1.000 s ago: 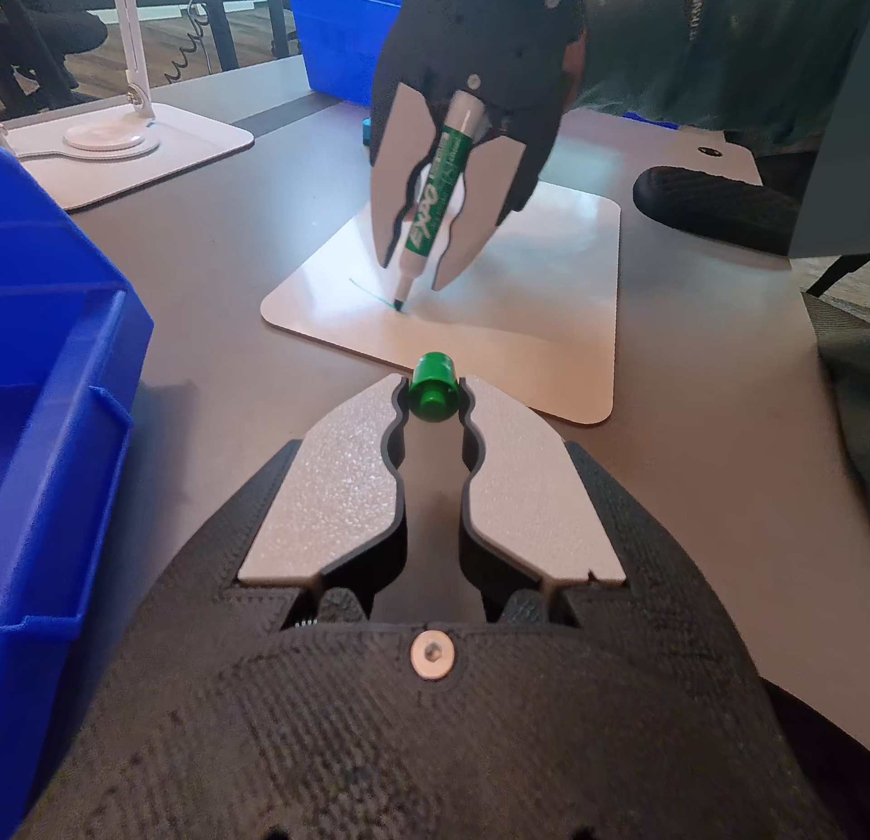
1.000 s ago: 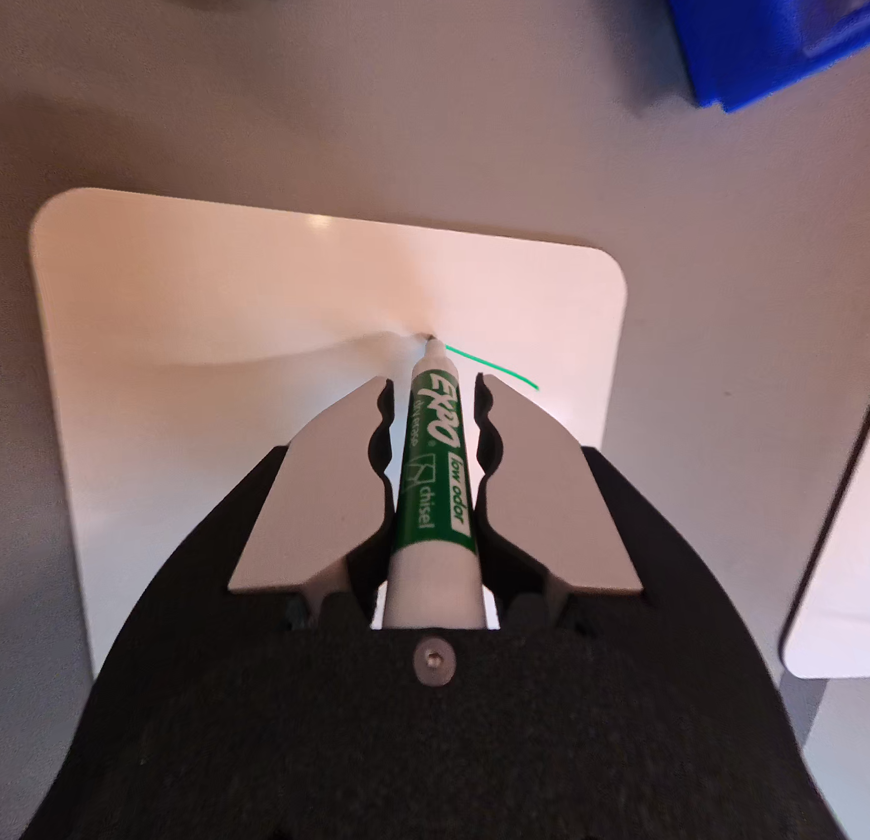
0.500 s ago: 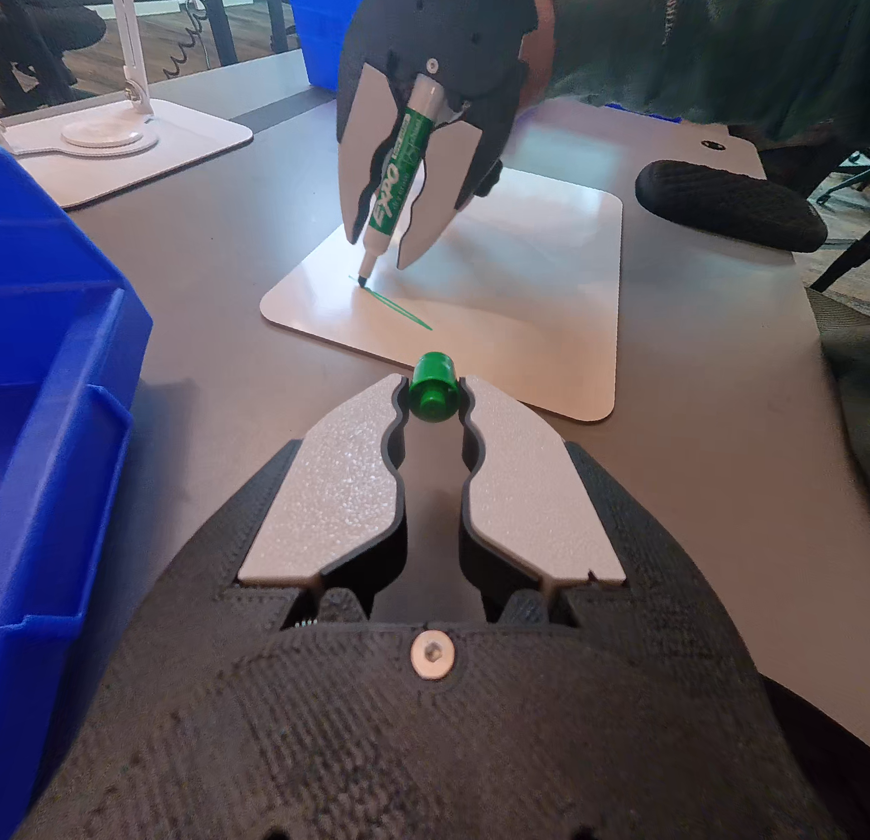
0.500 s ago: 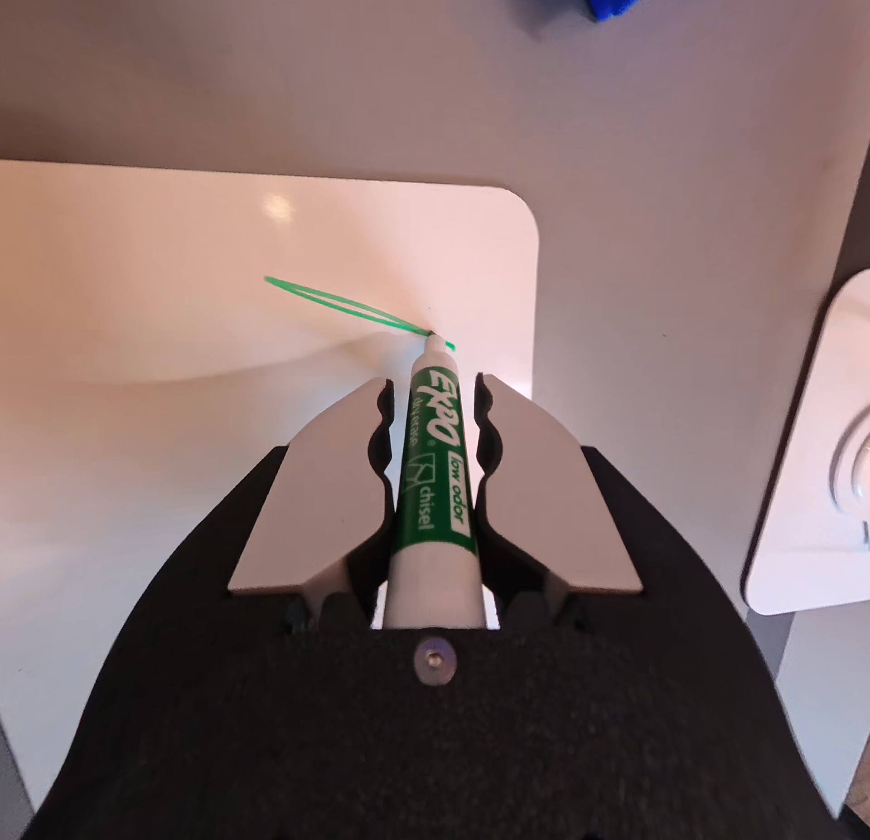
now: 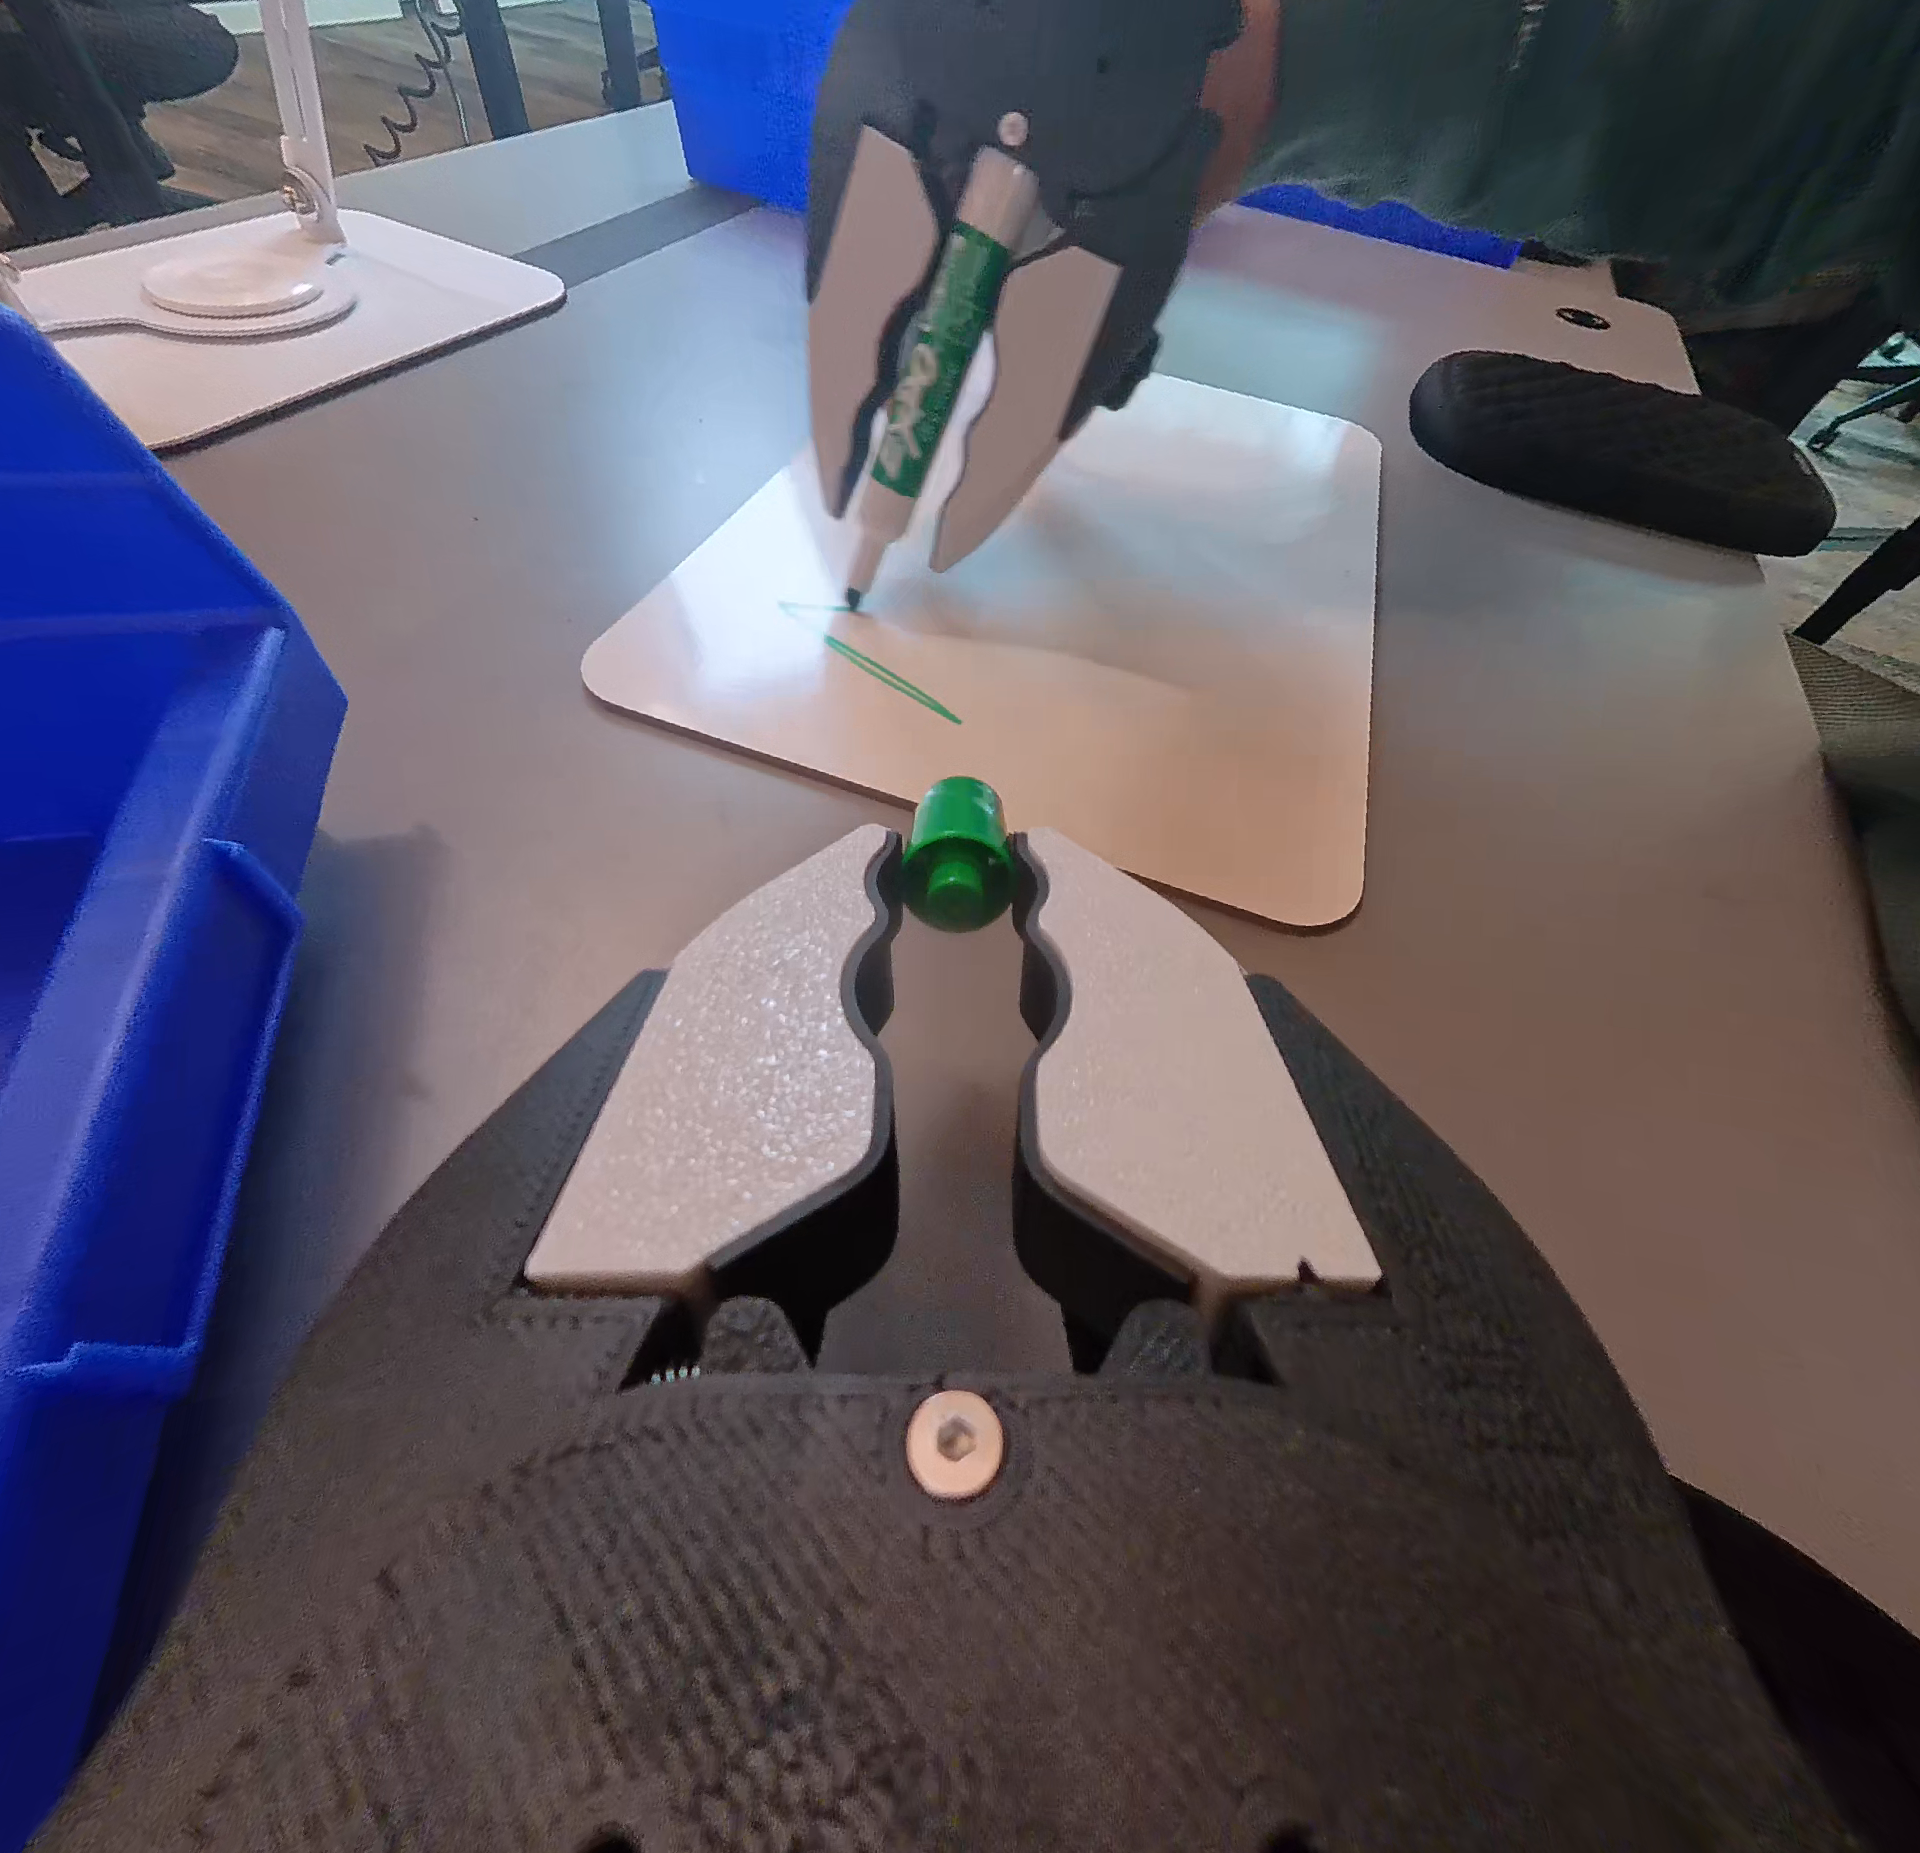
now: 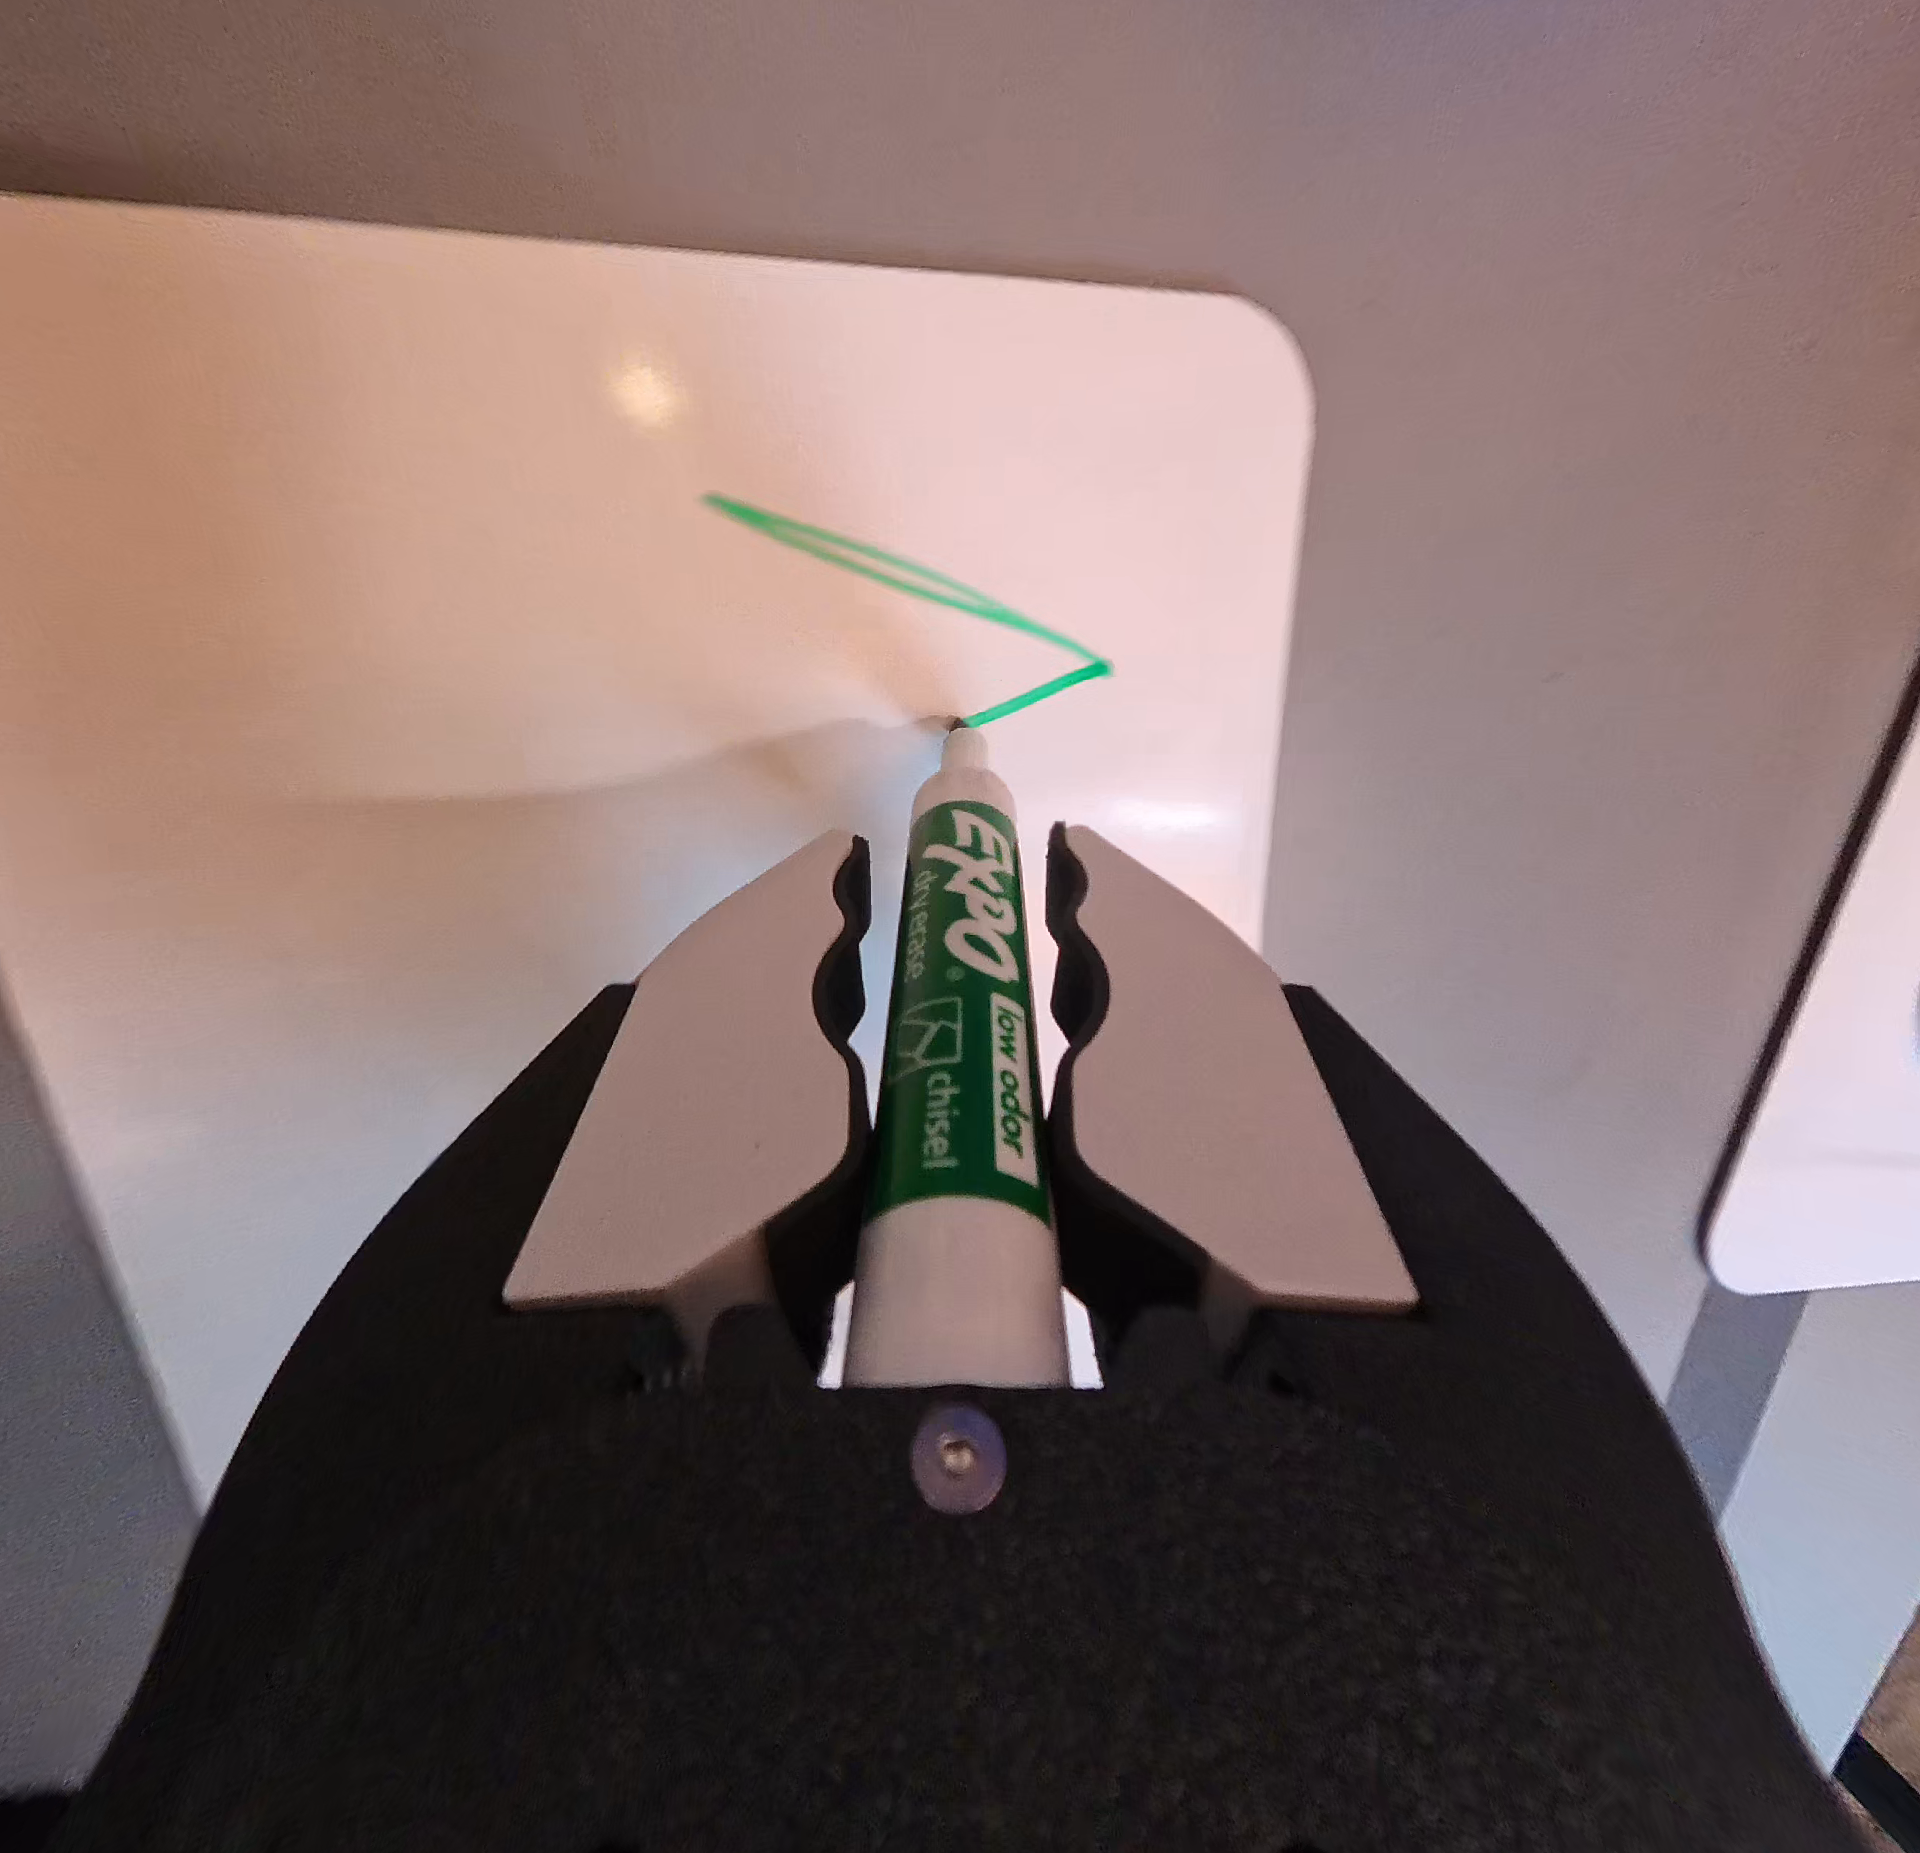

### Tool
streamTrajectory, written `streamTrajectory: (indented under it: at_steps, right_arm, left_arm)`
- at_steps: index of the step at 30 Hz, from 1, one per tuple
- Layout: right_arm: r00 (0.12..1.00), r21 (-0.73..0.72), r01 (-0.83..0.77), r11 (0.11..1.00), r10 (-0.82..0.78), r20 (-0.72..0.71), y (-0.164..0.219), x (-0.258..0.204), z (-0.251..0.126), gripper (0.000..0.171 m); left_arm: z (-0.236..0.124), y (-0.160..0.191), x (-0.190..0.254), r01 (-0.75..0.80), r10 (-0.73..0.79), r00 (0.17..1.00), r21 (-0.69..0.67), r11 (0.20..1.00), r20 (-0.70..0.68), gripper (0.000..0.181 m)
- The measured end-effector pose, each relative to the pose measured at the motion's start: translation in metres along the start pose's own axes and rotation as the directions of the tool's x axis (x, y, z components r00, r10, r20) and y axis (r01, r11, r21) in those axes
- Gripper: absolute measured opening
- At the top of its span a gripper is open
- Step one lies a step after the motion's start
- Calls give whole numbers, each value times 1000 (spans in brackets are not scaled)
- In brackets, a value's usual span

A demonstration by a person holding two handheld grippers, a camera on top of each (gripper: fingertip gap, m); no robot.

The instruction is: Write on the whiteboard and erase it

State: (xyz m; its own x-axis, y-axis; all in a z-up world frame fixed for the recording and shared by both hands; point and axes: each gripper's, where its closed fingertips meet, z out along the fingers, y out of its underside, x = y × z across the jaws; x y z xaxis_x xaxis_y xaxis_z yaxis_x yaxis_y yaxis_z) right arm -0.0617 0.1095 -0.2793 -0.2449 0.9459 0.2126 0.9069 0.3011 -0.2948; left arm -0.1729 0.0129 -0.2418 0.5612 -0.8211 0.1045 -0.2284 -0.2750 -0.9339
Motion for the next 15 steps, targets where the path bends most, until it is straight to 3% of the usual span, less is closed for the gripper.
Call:
streamTrajectory:
  at_steps: [5,15]
  right_arm:
    - [999,-30,19,999,-17,39,7,-34,-11,33]
    - [1000,84,-9,996,11,-12,-31,-11,-5,34]
  left_arm:
    - [0,0,0,-4,4,1000,-3,1000,2,20]
    - [1,1,1,-13,13,1000,-6,1000,1,20]
